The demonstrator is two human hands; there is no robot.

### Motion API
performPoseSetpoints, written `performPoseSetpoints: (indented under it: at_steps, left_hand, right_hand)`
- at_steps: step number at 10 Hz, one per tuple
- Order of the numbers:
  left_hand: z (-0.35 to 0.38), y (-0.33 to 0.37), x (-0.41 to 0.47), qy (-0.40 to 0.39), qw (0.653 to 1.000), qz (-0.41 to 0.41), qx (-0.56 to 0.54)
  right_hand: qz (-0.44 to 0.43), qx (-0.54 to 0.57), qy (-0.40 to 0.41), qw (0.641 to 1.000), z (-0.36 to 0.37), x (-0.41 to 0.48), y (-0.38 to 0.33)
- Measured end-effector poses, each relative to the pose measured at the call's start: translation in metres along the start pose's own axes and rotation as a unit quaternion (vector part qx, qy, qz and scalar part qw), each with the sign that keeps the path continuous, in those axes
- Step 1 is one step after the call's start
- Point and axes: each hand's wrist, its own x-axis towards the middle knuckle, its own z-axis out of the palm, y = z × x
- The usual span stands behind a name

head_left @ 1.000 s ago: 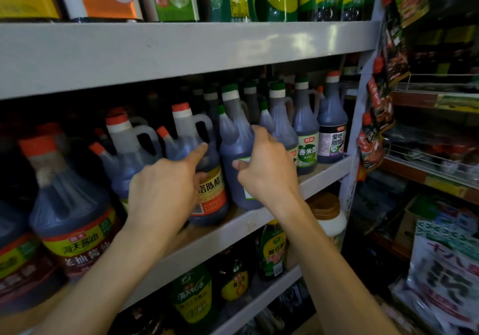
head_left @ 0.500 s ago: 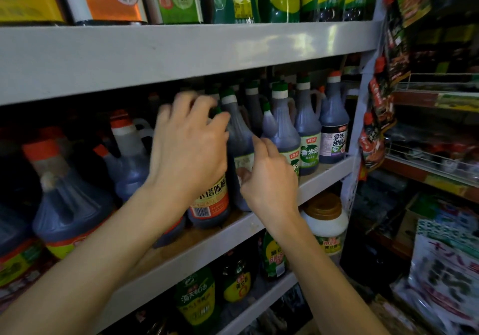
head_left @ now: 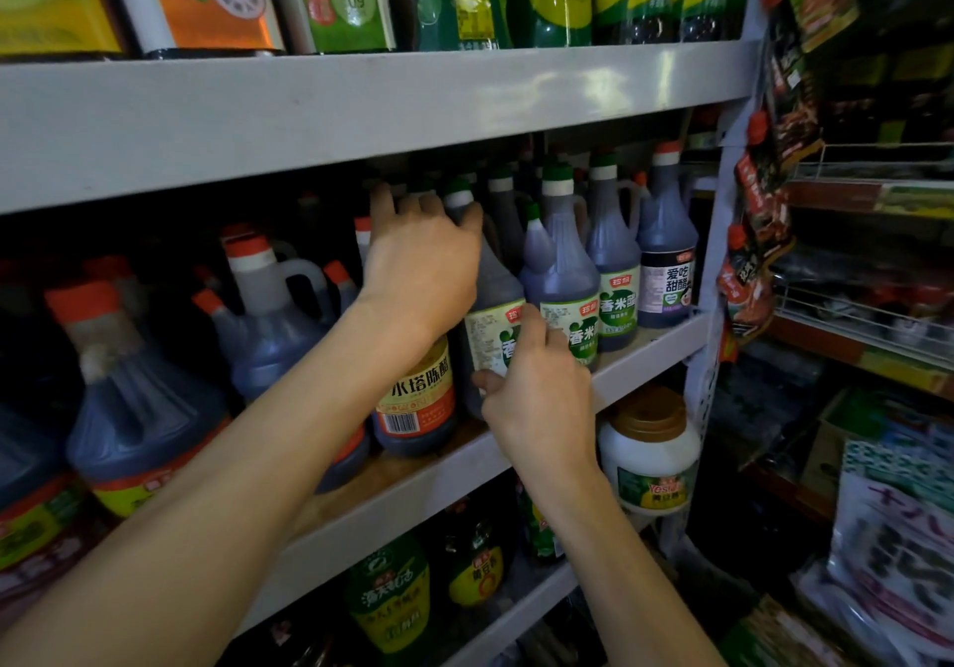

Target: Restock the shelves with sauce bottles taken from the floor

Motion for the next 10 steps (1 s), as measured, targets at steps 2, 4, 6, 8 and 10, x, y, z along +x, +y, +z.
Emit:
performPoseSetpoints:
  at_steps: [2,4,6,8,10]
  left_hand:
    - [-0.004,0.007,-0.009,0.06,0.996,0.05,-0.043]
    - [0.002,-0.005,-0.015,0.065,0.992,0.09,-0.052]
    - [0.007,-0.006,-0.021,0.083,0.99,0.092,-0.061]
    - [0.019,-0.003,-0.048,0.114,0.982,0.076,-0.131]
    - [0.027,-0.003,-0.07,0.172,0.961,0.074,-0.205]
  right_hand:
    - [0.024,0.028,0.023,0.999,0.014,-0.003,-0.002]
    - [0.035,0.01,0.066,0.997,0.024,-0.008,-0.002]
    - [0.034,-0.009,0.053,0.998,0.027,-0.009,0.001]
    - [0.022,0.011,0.046,0.999,0.022,-0.016,0.001]
    - [0.035,0.061,0.087,0.994,0.011,-0.03,-0.005]
